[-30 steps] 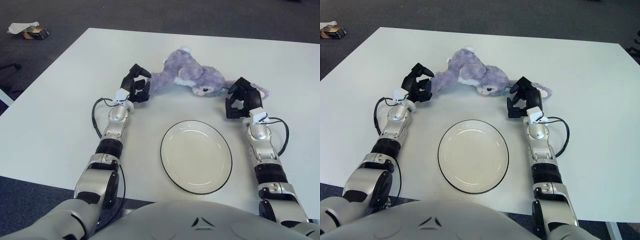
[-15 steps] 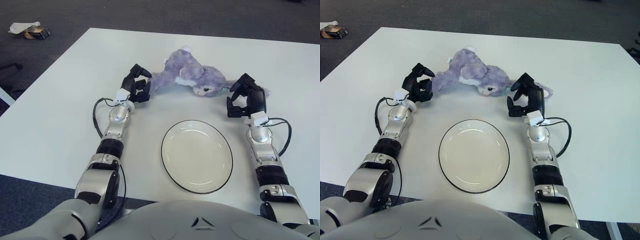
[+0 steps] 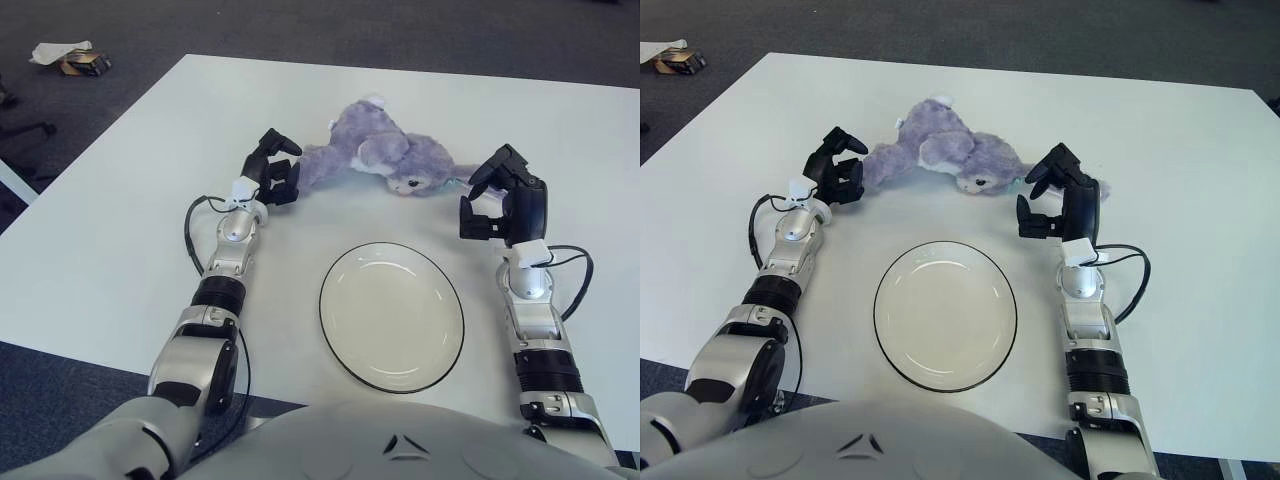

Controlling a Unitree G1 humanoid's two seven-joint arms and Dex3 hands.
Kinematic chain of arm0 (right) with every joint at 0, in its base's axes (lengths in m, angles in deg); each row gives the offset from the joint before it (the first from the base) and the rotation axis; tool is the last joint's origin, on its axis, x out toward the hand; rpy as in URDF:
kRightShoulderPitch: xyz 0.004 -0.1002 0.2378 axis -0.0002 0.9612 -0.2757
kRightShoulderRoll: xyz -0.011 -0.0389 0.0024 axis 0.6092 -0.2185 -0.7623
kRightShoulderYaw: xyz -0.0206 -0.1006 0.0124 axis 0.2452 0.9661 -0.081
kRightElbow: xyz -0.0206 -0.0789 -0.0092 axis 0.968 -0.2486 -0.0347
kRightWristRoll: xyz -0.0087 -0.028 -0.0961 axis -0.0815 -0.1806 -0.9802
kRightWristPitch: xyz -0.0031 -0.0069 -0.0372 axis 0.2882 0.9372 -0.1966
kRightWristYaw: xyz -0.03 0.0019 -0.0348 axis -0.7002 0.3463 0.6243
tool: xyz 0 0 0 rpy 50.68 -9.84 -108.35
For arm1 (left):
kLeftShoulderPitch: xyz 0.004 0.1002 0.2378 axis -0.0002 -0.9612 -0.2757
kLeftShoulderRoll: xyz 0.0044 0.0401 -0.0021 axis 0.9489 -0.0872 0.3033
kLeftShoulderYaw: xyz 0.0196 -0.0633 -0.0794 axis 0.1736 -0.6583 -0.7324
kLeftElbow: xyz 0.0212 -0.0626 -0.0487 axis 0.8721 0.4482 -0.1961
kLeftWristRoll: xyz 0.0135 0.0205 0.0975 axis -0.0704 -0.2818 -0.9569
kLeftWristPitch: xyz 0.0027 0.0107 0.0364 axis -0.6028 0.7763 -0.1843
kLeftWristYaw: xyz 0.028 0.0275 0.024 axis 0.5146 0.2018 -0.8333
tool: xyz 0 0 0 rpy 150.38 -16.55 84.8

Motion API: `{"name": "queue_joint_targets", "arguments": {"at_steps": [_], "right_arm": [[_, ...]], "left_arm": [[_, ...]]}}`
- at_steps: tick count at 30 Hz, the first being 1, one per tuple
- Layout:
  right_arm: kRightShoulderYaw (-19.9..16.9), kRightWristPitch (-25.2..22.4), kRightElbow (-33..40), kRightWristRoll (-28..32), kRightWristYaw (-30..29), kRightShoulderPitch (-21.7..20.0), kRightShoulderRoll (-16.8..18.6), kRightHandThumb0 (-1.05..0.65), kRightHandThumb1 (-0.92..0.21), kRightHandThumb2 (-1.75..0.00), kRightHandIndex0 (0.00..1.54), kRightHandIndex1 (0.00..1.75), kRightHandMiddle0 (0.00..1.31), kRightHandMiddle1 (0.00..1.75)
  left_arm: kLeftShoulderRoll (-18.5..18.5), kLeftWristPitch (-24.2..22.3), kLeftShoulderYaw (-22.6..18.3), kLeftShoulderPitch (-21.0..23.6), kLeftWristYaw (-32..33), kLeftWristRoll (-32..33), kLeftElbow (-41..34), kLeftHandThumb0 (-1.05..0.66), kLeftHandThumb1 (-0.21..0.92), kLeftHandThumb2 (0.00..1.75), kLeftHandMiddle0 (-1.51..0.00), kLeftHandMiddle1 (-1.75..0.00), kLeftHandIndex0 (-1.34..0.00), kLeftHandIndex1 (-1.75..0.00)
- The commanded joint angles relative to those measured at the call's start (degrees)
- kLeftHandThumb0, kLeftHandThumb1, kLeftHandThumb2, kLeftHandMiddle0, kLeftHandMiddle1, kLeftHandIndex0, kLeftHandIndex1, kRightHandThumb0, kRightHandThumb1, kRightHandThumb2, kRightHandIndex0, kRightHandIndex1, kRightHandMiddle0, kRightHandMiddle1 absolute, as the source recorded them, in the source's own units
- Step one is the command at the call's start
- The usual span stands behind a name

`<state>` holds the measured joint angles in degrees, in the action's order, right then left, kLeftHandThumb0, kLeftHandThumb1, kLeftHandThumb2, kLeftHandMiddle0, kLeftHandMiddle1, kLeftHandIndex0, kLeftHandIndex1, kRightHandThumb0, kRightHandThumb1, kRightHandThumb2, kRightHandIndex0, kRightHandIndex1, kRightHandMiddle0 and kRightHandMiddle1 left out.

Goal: Put the doll into the plate.

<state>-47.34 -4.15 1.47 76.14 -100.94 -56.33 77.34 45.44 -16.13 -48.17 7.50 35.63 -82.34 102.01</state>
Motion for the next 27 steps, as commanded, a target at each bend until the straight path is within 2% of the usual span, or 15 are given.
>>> {"name": "queue_joint_targets", "arguments": {"at_steps": [1, 8, 21, 27], "right_arm": [[0.26, -0.12, 0.82, -2.4, -1.22, 0.89, 1.63, -0.01, -0.03, -1.59, 0.83, 1.75, 0.69, 1.55], [-0.26, -2.96, 2.21, -9.99, -1.93, -1.96, -2.34, -0.01, -0.03, -1.59, 0.83, 1.75, 0.7, 1.55], [0.35, -6.32, 1.89, -14.59, -0.91, -5.81, -6.19, -0.01, -0.05, -1.57, 0.82, 1.75, 0.68, 1.55], [1.04, -7.76, 1.21, -18.04, -0.15, -7.84, -9.12, -0.01, -0.07, -1.57, 0.81, 1.75, 0.6, 1.64]], "left_arm": [[-1.16, 0.88, 0.55, -6.77, 0.84, -1.23, 5.53, -0.41, 0.55, 1.03, -1.07, -1.75, -0.43, -1.75], [-1.37, 1.43, 0.54, -6.29, 1.52, -1.24, 6.48, -0.41, 0.54, 1.04, -1.05, -1.75, -0.44, -1.75], [-1.49, 2.27, 0.69, -6.12, 2.24, -1.46, 6.94, -0.42, 0.52, 1.06, -1.06, -1.75, -0.45, -1.75], [-1.48, 2.31, 0.9, -6.16, 2.72, -1.88, 6.94, -0.42, 0.52, 1.06, -1.09, -1.75, -0.45, -1.75]]}}
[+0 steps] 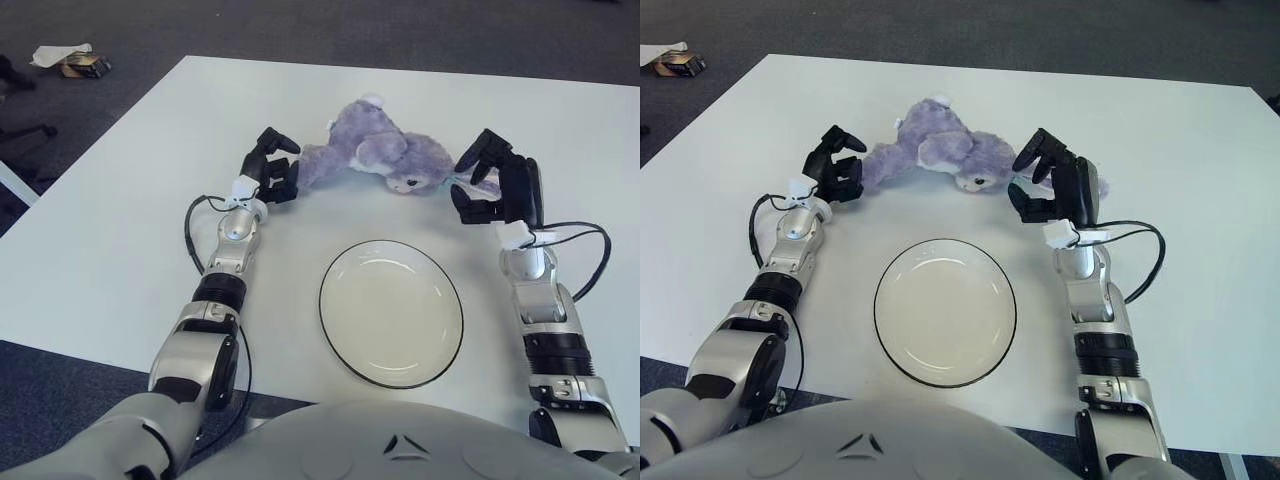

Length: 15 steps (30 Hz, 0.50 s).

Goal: Put the doll into the plate.

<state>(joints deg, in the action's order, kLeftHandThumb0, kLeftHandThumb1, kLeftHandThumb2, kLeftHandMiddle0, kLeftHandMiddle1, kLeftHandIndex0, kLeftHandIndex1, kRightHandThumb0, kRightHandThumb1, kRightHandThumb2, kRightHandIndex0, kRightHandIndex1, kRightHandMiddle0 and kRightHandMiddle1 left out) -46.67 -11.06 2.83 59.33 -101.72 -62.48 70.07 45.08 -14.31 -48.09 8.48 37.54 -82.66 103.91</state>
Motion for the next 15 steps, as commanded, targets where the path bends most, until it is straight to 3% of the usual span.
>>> {"name": "queue_joint_targets", "arguments": {"at_steps": [1, 7, 15], "right_arm": [[0.49, -1.09, -0.2, -1.41, 0.89, -1.9, -2.18, -0.01, -0.07, -1.57, 0.81, 1.75, 0.6, 1.64], [1.27, -3.06, -0.98, -2.75, 2.7, -3.62, -4.61, -0.01, -0.13, -1.54, 0.78, 1.75, 0.51, 1.72], [2.6, -4.87, -2.1, -3.91, 4.35, -5.53, -7.33, -0.01, -0.27, -1.35, 0.7, 1.66, 0.39, 1.75]], "left_arm": [[-1.11, 0.39, 0.83, -7.15, 0.81, -1.57, 5.01, -0.42, 0.52, 1.06, -1.09, -1.75, -0.45, -1.75], [-1.23, -0.2, 0.98, -7.25, 0.76, -1.56, 4.67, -0.41, 0.53, 1.04, -1.08, -1.75, -0.44, -1.75], [-1.41, -0.15, 1.2, -7.26, 1.34, -1.89, 4.61, -0.41, 0.54, 1.03, -1.08, -1.75, -0.44, -1.75]]}}
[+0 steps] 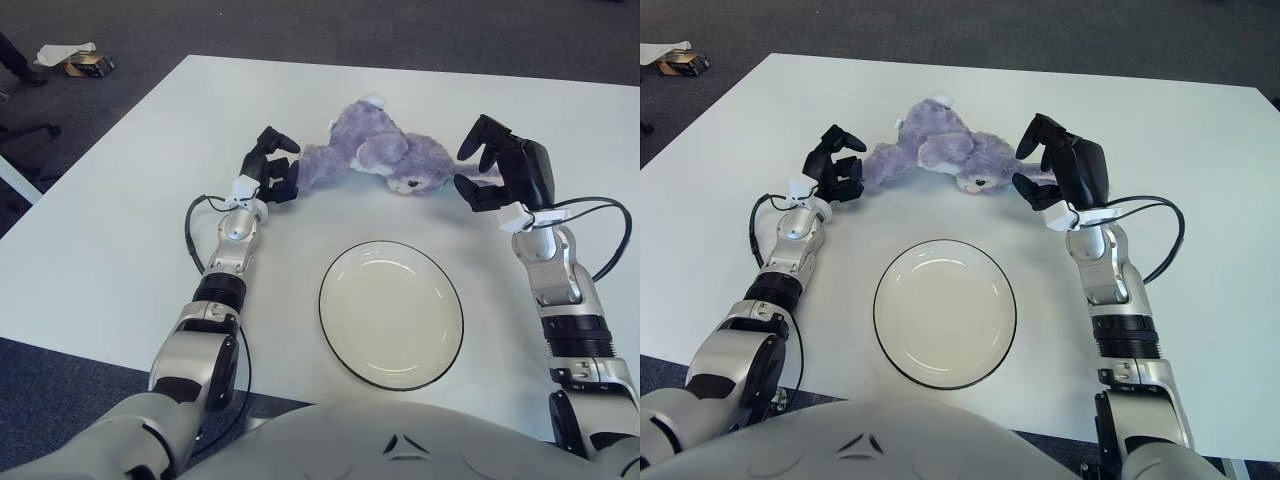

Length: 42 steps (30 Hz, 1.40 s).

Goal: Put the doll into the plate.

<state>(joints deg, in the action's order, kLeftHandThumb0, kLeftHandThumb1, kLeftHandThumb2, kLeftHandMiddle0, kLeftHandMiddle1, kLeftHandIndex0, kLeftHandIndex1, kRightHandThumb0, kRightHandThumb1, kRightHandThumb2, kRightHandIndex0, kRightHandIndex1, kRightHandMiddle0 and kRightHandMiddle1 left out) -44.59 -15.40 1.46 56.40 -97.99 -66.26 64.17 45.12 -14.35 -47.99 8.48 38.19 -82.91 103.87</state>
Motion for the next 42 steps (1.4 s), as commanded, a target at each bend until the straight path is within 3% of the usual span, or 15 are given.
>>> {"name": "queue_joint_targets", "arguments": {"at_steps": [1, 9, 11, 12, 13, 15, 18, 22, 28, 34, 42], "right_arm": [[0.77, -0.41, -1.1, -1.29, 0.6, -2.17, -1.89, -0.01, -0.28, -1.34, 0.7, 1.65, 0.38, 1.75], [2.75, 1.45, -4.15, -4.42, -0.59, -5.43, -5.1, -0.01, -0.43, -1.11, 0.63, 1.51, 0.34, 1.75], [3.41, 1.16, -4.27, -5.13, 0.08, -6.16, -5.76, -0.01, -0.58, -0.92, 0.53, 1.51, 0.25, 1.75], [3.67, 0.98, -4.25, -5.28, 0.48, -6.44, -5.99, -0.12, -0.56, -0.91, 0.45, 1.52, 0.2, 1.71], [3.85, 0.88, -4.24, -5.16, 0.94, -6.65, -6.17, -0.36, -0.48, -0.94, 0.31, 1.54, 0.1, 1.65], [4.19, 0.77, -4.26, -4.71, 1.74, -7.07, -6.4, -0.48, -0.44, -0.97, 0.22, 1.51, 0.05, 1.58], [4.78, 0.68, -4.45, -4.08, 2.9, -7.85, -6.69, -0.61, -0.44, -0.95, 0.13, 1.28, 0.02, 1.37], [5.43, 0.65, -4.93, -4.27, 3.76, -8.7, -7.25, -0.7, -0.5, -0.88, 0.08, 1.11, 0.0, 1.21], [6.92, 1.33, -6.5, -4.77, 5.21, -10.81, -8.1, -0.89, -0.71, -0.6, 0.01, 0.71, 0.0, 0.87], [8.04, 1.63, -7.31, -4.23, 6.91, -11.87, -8.59, -0.99, -0.8, -0.46, 0.0, 0.36, 0.0, 0.64], [9.44, 0.3, -8.87, -3.21, 11.38, -13.75, -8.71, -1.04, -0.87, -0.39, 0.0, 0.04, 0.0, 0.3]], "left_arm": [[-1.48, -0.23, 1.17, -7.24, 0.84, -1.75, 4.66, -0.41, 0.54, 1.03, -1.08, -1.75, -0.43, -1.75], [-1.89, -0.37, 1.45, -7.14, 1.88, -2.47, 4.76, -0.41, 0.54, 1.03, -1.09, -1.75, -0.43, -1.75], [-1.99, -0.45, 1.44, -7.11, 1.88, -2.51, 4.8, -0.41, 0.54, 1.03, -1.09, -1.75, -0.43, -1.75], [-2.05, -0.46, 1.42, -7.1, 1.86, -2.51, 4.82, -0.41, 0.54, 1.03, -1.09, -1.75, -0.43, -1.75], [-2.14, -0.44, 1.41, -7.08, 1.91, -2.53, 4.86, -0.41, 0.54, 1.03, -1.09, -1.75, -0.43, -1.75], [-2.3, -0.35, 1.4, -7.05, 2.0, -2.58, 4.93, -0.41, 0.54, 1.03, -1.09, -1.75, -0.43, -1.75], [-2.54, -0.12, 1.39, -7.02, 2.21, -2.66, 4.98, -0.41, 0.55, 1.03, -1.1, -1.75, -0.43, -1.75], [-2.8, 0.01, 1.48, -7.02, 2.54, -2.83, 4.96, -0.41, 0.55, 1.03, -1.1, -1.75, -0.43, -1.75], [-2.81, -0.38, 1.99, -7.04, 3.34, -3.49, 4.77, -0.41, 0.55, 1.02, -1.1, -1.75, -0.43, -1.75], [-2.71, -0.92, 2.57, -7.02, 3.88, -3.9, 4.65, -0.41, 0.55, 1.02, -1.08, -1.75, -0.43, -1.75], [-2.85, -1.17, 2.7, -7.02, 4.26, -3.9, 4.6, -0.41, 0.56, 1.02, -1.05, -1.75, -0.43, -1.75]]}}
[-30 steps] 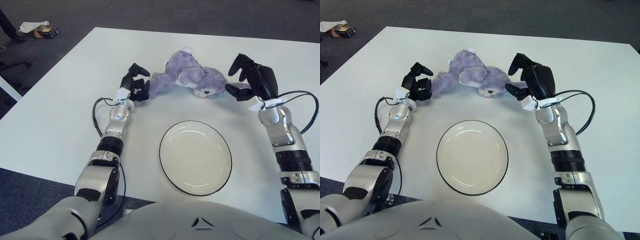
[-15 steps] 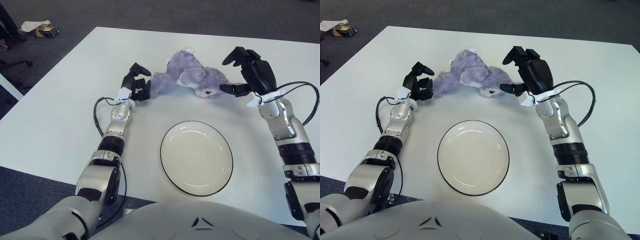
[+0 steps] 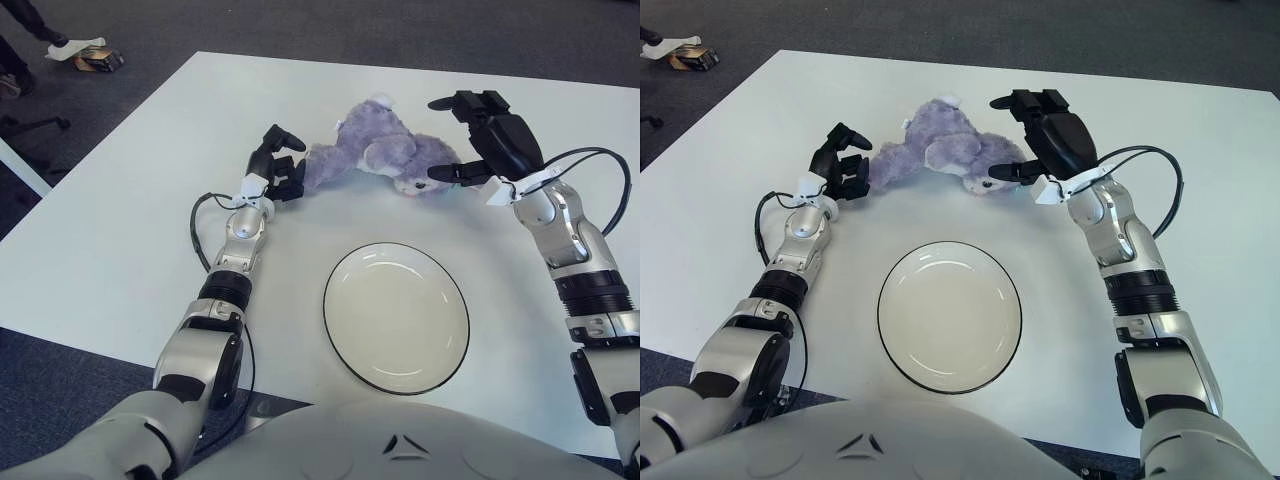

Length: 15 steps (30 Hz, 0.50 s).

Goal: Put the doll into the plate.

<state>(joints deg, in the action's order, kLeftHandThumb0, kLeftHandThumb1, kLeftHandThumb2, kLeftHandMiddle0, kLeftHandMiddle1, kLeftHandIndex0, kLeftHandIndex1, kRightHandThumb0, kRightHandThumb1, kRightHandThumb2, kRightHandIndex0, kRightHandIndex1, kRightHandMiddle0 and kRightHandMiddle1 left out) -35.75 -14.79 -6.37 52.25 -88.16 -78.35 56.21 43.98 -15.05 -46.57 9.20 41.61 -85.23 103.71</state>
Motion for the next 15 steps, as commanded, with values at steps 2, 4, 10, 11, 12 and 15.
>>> {"name": "queue_joint_targets", "arguments": {"at_steps": [2, 4, 10, 11, 12, 15], "right_arm": [[0.66, -0.21, -1.31, 1.11, 2.06, -1.87, -0.79, -1.05, -0.88, -0.37, 0.0, 0.02, 0.0, 0.21], [0.97, -0.76, -2.11, 1.97, 3.93, -2.6, -0.53, -1.05, -0.89, -0.36, 0.0, 0.01, 0.0, 0.15], [1.38, -2.27, -4.22, 4.49, 7.63, -3.98, 0.48, -1.05, -0.92, -0.31, 0.0, 0.0, 0.0, 0.02], [1.4, -2.63, -4.41, 4.97, 8.2, -4.11, 0.65, -1.05, -0.92, -0.3, 0.0, 0.0, 0.0, 0.01], [1.42, -2.86, -4.49, 5.29, 8.58, -4.18, 0.75, -1.05, -0.92, -0.3, 0.0, 0.0, 0.0, 0.01], [1.61, -3.92, -5.35, 6.58, 9.64, -4.62, 1.65, -1.05, -0.92, -0.28, 0.0, 0.0, 0.0, 0.0]], "left_arm": [[-1.73, -0.39, 1.33, -7.75, 0.9, -1.64, 4.78, -0.41, 0.55, 1.02, -1.05, -1.75, -0.43, -1.75], [-1.74, -0.24, 1.35, -7.74, 0.9, -1.65, 4.85, -0.41, 0.55, 1.02, -1.05, -1.75, -0.43, -1.75], [-1.9, -0.04, 1.32, -7.78, 0.88, -1.44, 4.78, -0.41, 0.55, 1.02, -1.05, -1.75, -0.43, -1.75], [-1.94, -0.03, 1.31, -7.8, 0.94, -1.42, 4.71, -0.41, 0.55, 1.02, -1.06, -1.75, -0.43, -1.75], [-1.96, -0.03, 1.31, -7.81, 0.99, -1.42, 4.66, -0.41, 0.55, 1.02, -1.06, -1.75, -0.43, -1.75], [-1.97, -0.19, 1.35, -7.91, 1.1, -1.49, 4.51, -0.41, 0.55, 1.03, -1.06, -1.75, -0.43, -1.75]]}}
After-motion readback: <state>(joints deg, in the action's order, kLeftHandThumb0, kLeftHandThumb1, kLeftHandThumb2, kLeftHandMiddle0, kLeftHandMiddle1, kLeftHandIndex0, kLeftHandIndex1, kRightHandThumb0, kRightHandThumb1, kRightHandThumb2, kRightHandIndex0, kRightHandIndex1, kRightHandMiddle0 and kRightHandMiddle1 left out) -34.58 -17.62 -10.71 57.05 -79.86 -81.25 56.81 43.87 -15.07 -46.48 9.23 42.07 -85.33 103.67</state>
